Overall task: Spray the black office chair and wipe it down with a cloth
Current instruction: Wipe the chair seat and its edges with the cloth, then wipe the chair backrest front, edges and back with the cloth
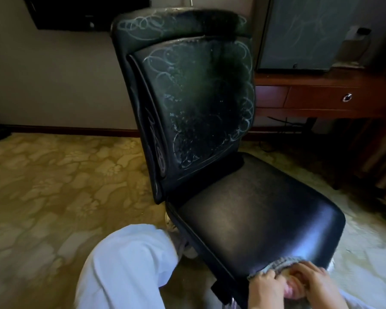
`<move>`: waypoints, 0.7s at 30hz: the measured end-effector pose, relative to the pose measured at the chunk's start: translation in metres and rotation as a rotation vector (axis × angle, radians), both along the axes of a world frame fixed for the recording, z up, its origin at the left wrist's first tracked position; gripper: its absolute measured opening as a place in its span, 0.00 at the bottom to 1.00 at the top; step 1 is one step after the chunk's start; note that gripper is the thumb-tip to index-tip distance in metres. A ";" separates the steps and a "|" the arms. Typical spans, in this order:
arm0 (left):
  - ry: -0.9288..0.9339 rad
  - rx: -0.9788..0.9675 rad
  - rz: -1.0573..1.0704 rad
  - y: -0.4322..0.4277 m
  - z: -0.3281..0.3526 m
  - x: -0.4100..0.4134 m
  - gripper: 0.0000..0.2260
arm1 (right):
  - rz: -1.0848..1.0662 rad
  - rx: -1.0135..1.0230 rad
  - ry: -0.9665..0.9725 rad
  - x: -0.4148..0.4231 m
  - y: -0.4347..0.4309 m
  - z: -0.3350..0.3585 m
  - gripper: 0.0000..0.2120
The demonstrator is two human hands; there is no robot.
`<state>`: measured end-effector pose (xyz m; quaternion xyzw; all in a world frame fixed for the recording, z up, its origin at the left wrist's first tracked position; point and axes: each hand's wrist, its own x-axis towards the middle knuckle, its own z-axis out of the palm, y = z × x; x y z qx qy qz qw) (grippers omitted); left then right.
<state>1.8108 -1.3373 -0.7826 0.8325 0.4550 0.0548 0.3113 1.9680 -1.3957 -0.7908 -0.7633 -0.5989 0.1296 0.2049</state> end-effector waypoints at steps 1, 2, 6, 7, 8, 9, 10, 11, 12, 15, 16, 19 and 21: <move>0.061 -0.040 -0.089 -0.003 0.017 0.000 0.19 | -0.024 0.002 -0.060 0.014 -0.002 0.000 0.23; 0.060 0.042 -0.102 -0.006 0.023 0.002 0.17 | 0.018 -0.044 -0.044 0.018 -0.005 0.006 0.25; 0.036 0.022 -0.169 -0.013 0.041 0.006 0.14 | -0.056 -0.012 -0.156 0.026 -0.014 0.034 0.27; 0.019 0.052 -0.140 -0.015 0.047 0.001 0.13 | -0.036 -0.057 -0.192 0.021 -0.016 0.041 0.29; -0.003 0.090 -0.119 -0.017 0.050 -0.006 0.13 | -0.020 -0.081 -0.208 0.012 -0.016 0.048 0.31; -0.011 0.136 -0.108 -0.017 0.052 -0.013 0.12 | -0.011 -0.071 -0.222 0.005 -0.015 0.052 0.31; -0.010 0.200 -0.111 -0.016 0.056 -0.022 0.12 | -0.018 -0.057 -0.204 -0.003 -0.013 0.059 0.32; -0.004 0.268 -0.113 -0.014 0.060 -0.031 0.11 | -0.012 -0.006 -0.199 -0.012 -0.010 0.065 0.32; -0.026 0.298 -0.081 -0.010 0.067 -0.043 0.11 | 0.006 0.045 -0.199 -0.025 -0.005 0.073 0.31; -0.080 0.423 0.008 0.011 0.090 -0.089 0.10 | 0.077 0.257 -0.237 -0.069 0.022 0.105 0.27; -0.126 0.488 0.026 0.018 0.104 -0.108 0.08 | 0.094 0.316 -0.243 -0.084 0.034 0.117 0.28; -0.279 0.723 0.133 0.047 0.155 -0.162 0.12 | 0.189 0.550 -0.269 -0.133 0.069 0.168 0.25; -0.380 0.887 0.213 0.065 0.203 -0.198 0.15 | 0.273 0.695 -0.284 -0.169 0.093 0.217 0.20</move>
